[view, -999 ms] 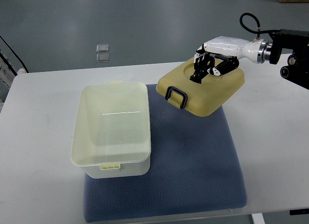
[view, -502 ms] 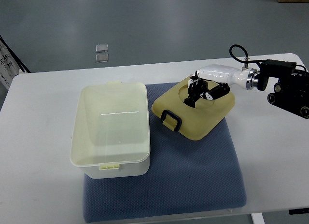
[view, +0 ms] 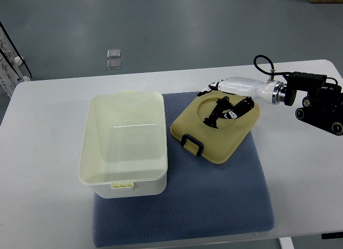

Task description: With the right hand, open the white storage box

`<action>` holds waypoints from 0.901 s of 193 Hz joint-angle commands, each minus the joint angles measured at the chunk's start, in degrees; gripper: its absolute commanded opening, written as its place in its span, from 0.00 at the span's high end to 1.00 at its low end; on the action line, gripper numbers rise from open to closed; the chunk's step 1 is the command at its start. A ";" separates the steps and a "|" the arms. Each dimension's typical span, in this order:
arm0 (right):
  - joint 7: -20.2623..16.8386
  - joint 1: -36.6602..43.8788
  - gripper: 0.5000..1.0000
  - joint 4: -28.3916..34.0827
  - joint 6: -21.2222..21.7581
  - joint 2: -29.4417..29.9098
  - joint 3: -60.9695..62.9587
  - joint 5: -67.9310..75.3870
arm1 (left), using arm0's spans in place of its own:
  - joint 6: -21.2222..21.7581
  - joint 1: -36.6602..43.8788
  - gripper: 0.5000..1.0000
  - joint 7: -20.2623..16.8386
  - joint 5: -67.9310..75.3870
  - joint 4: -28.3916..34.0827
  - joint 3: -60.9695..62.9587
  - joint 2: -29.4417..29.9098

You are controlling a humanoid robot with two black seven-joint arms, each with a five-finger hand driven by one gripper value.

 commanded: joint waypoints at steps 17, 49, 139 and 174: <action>0.00 0.08 0.17 0.00 0.07 -0.32 0.21 5.28 | 0.00 0.00 0.00 -0.01 0.00 -0.01 0.00 0.00; 0.00 -0.62 0.17 0.00 4.11 0.03 5.31 20.31 | 0.00 0.00 0.00 -0.01 0.00 -0.01 0.00 0.00; 0.00 -11.34 0.17 -10.02 10.00 5.65 21.74 69.79 | 0.00 0.00 0.00 -0.01 0.00 -0.01 0.00 0.00; -1.34 -12.40 0.17 -10.63 7.71 6.53 22.44 77.70 | 0.00 0.00 0.00 -0.01 0.00 -0.01 0.00 0.00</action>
